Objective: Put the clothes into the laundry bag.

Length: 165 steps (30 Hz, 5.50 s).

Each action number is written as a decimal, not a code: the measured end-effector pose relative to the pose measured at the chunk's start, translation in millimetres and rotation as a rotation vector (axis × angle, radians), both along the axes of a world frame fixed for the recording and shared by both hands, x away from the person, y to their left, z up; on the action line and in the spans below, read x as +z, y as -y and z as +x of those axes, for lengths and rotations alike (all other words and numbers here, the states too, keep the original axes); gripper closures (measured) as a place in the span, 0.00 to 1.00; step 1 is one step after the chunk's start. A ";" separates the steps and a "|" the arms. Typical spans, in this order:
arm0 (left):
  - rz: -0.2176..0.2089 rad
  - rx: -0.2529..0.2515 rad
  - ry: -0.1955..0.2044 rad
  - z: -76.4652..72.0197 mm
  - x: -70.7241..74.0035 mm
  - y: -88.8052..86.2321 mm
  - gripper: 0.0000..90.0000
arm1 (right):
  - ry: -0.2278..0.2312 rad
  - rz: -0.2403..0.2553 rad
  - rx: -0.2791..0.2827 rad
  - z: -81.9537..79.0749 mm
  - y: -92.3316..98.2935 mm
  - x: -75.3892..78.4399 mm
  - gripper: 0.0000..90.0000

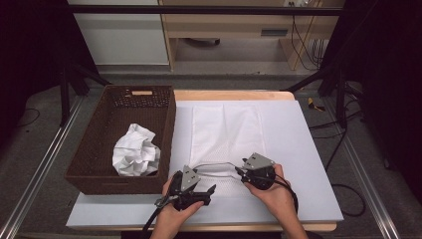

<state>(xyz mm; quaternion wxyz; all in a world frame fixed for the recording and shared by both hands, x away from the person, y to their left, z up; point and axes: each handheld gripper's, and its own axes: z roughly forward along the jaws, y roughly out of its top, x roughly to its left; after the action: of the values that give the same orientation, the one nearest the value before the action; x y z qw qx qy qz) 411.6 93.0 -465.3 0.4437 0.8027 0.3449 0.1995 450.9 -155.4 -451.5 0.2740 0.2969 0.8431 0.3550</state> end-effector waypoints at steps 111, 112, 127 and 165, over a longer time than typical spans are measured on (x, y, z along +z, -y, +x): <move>0.012 0.005 -0.020 2.3 -4.8 1.3 0.19 | 0.283 0.027 0.015 0.4 -12.2 8.1 0.99; 0.012 0.006 -0.020 2.4 -4.7 1.0 0.19 | 0.294 0.030 0.014 -0.4 -12.3 9.1 0.99; 0.015 0.008 -0.023 3.2 -6.3 0.9 0.19 | 0.309 0.038 0.024 -2.6 -13.6 11.1 0.99; -0.116 0.054 0.068 -0.8 65.4 -37.5 0.14 | 0.288 0.019 0.031 -1.1 -14.6 8.4 0.99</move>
<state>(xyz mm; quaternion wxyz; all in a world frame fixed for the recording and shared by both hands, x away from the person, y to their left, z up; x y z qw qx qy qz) 410.8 130.5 -399.9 0.4956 0.7587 0.3621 0.2181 449.8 -140.8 -443.0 0.3837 0.2322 0.7961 0.4062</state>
